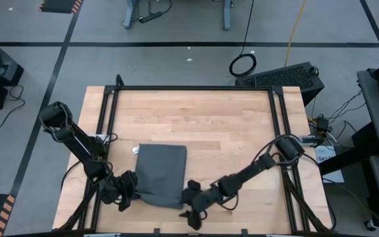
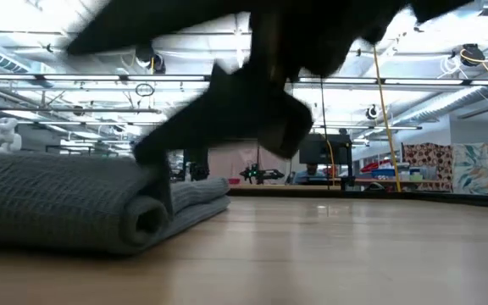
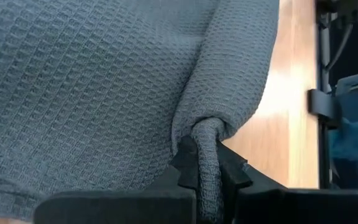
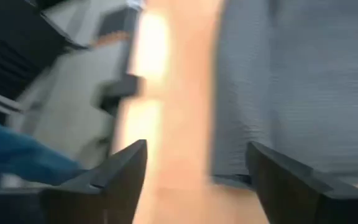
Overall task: Roll towel into tight, uniform cylinder
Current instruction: Roll the gray towel
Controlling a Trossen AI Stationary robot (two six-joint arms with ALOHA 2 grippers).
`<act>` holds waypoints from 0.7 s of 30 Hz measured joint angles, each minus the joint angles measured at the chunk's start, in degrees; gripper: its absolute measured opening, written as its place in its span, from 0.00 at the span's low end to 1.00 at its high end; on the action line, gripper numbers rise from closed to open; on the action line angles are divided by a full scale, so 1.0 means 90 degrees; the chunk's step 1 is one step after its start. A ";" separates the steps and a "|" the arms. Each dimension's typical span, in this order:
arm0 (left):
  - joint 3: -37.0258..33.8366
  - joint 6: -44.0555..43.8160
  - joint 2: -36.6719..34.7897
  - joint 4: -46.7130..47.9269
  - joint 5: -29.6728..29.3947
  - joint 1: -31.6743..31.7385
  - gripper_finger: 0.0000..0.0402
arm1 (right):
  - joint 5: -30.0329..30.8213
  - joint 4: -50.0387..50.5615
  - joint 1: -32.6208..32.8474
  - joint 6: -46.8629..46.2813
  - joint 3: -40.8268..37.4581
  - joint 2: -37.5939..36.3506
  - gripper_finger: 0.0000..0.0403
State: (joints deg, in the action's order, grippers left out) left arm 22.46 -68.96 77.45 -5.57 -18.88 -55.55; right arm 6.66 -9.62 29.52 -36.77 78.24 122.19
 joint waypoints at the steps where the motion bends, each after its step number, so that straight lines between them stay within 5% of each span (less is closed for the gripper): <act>1: 0.0000 -0.0024 0.0000 0.0030 0.0029 0.0000 0.03 | 0.0105 0.0171 -0.0011 0.0134 0.0064 0.0057 0.67; 8: -0.0091 -0.0457 -0.0026 -0.0063 0.0169 0.0002 0.03 | 0.0561 0.0727 -0.0092 0.1014 0.0583 0.0422 0.73; 21: -0.0374 -0.0637 -0.0029 -0.0417 0.0404 -0.0010 0.03 | 0.0774 0.0842 -0.0136 0.1909 0.0742 0.0486 0.56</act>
State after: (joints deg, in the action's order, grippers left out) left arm 19.09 -74.70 77.19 -9.32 -15.25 -55.64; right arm 13.63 -2.04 28.29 -19.59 84.92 126.57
